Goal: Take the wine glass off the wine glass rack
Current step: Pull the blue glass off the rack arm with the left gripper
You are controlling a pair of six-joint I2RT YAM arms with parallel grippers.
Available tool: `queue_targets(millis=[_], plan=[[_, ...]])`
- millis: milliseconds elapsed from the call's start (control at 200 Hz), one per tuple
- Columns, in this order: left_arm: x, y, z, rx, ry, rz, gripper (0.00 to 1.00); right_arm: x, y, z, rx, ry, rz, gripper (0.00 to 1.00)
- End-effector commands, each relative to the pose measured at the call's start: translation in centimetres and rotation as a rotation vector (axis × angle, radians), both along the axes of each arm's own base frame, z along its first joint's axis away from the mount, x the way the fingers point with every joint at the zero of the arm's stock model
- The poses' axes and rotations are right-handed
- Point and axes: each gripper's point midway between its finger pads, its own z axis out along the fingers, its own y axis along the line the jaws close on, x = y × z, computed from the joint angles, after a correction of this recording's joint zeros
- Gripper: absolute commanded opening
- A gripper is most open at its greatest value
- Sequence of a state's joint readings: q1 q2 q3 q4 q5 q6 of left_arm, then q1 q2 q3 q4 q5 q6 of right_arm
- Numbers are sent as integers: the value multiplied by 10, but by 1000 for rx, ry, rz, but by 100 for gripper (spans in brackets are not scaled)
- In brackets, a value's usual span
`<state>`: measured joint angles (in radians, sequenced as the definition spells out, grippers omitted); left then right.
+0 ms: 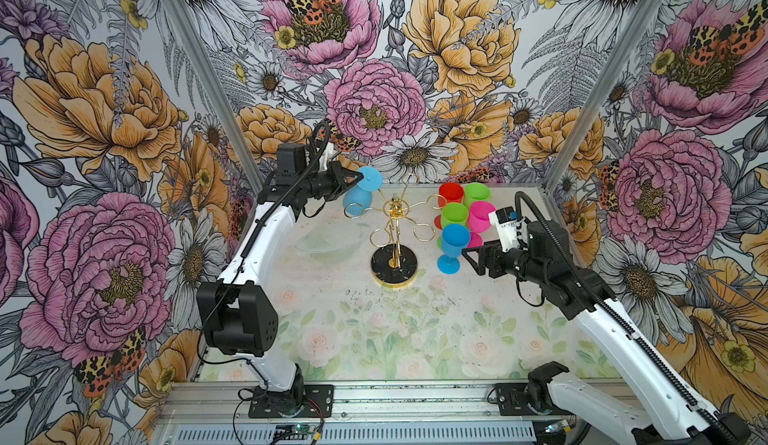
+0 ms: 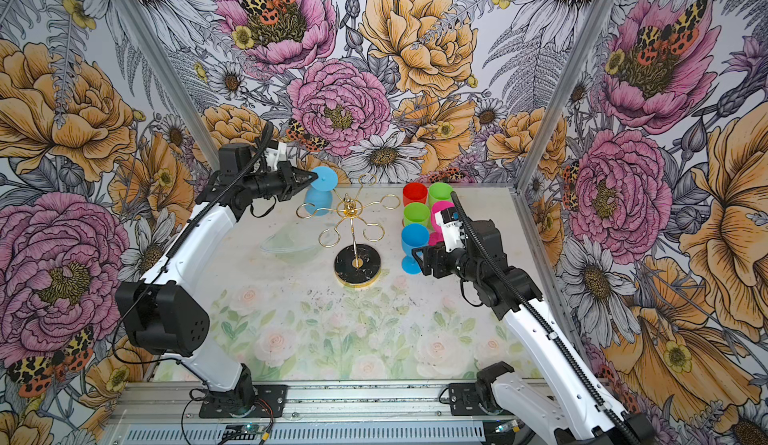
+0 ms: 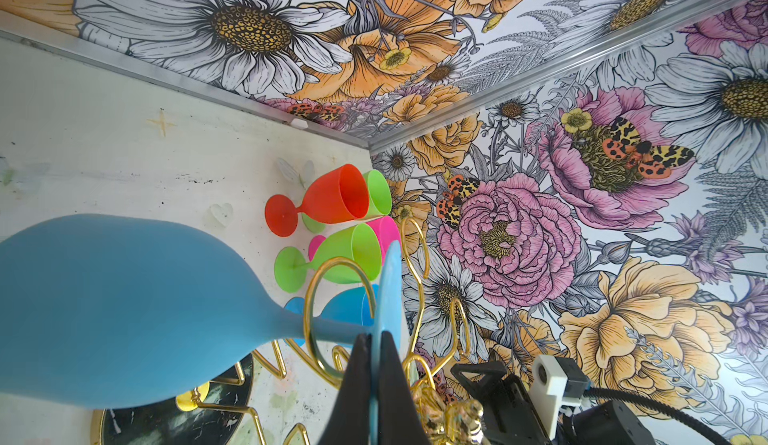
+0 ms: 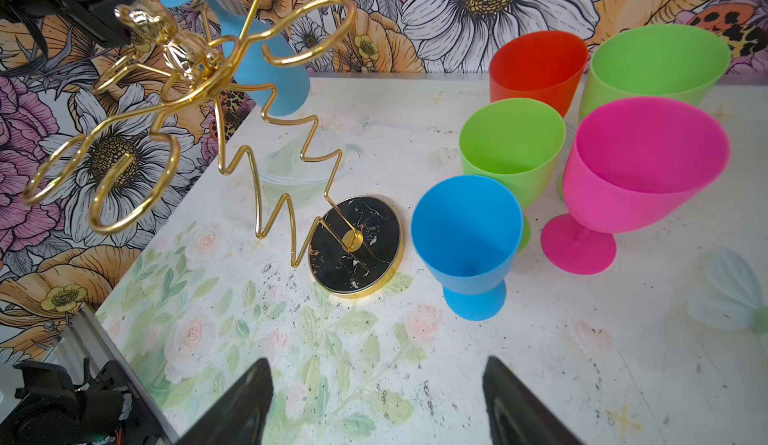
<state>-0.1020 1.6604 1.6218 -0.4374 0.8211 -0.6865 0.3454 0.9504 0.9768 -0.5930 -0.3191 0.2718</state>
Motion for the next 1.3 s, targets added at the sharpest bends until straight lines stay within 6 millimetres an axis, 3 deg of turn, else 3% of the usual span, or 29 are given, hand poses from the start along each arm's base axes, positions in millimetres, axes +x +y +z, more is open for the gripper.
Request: queue_targets(millis=[0, 605, 1021, 1296], plan=[[-15, -12, 21, -32, -44, -56, 0, 3, 0, 9, 20, -22, -9, 80], [-19, -35, 20, -84, -4, -174, 0, 3, -1, 9, 17, -27, -16, 80], [-6, -41, 14, -96, 9, -208, 0, 0, -4, 10, 16, -37, -22, 80], [5, -39, 23, -97, -17, -196, 0, 0, -4, 10, 13, -41, -21, 80]])
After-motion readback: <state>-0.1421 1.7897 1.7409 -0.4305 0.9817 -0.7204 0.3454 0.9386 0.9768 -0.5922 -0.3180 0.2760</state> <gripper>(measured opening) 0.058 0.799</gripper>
